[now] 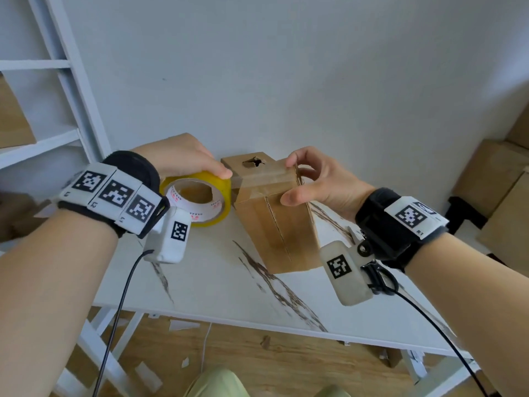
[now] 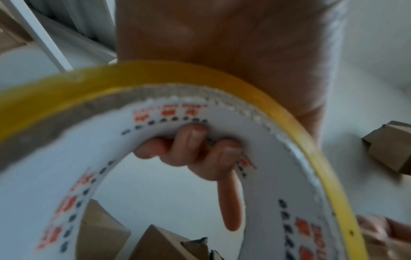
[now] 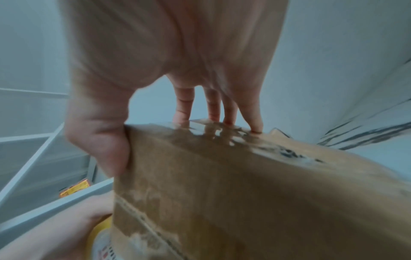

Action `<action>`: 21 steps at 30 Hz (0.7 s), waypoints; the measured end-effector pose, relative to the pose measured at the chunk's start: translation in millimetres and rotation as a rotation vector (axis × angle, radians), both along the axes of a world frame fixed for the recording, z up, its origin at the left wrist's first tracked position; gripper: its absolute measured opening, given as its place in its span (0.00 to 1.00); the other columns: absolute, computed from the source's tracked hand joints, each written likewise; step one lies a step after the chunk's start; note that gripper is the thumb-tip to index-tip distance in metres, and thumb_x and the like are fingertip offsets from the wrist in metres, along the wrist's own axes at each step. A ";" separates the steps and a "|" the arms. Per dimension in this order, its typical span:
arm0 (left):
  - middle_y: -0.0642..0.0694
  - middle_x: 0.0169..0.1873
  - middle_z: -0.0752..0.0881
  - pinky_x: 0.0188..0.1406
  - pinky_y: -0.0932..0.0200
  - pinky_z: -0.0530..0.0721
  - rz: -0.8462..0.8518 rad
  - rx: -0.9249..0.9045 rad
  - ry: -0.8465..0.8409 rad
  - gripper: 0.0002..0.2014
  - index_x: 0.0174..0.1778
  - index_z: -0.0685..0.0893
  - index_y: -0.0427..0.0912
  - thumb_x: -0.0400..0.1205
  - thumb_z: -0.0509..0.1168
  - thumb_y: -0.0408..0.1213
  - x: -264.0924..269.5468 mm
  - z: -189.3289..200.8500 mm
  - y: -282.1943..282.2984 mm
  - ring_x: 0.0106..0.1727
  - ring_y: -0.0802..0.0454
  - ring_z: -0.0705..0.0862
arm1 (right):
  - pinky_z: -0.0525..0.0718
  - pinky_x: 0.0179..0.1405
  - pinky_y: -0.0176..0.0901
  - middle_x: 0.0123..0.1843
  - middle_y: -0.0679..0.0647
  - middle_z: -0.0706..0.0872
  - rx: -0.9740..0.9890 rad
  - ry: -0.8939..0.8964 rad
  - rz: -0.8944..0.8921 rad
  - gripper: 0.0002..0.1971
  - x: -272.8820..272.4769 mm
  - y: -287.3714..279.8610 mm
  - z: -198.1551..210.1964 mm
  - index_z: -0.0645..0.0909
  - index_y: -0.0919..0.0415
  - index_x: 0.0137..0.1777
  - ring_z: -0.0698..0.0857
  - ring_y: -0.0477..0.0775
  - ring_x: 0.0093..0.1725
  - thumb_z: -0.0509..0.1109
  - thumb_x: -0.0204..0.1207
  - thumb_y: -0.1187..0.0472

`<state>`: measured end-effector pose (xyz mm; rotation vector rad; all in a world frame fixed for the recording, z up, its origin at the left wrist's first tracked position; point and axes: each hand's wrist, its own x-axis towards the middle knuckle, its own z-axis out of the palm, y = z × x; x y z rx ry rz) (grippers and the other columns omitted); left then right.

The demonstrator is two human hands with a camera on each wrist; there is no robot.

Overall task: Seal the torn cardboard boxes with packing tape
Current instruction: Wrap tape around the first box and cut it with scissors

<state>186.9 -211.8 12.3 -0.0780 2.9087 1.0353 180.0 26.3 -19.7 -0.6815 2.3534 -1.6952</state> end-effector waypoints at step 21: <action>0.42 0.47 0.83 0.43 0.66 0.72 -0.229 -0.034 -0.043 0.20 0.54 0.87 0.31 0.78 0.68 0.46 -17.4 -19.9 72.2 0.52 0.47 0.81 | 0.67 0.76 0.47 0.76 0.42 0.70 0.405 -0.085 -0.027 0.57 -6.6 72.4 2.0 0.58 0.51 0.81 0.68 0.42 0.76 0.81 0.49 0.57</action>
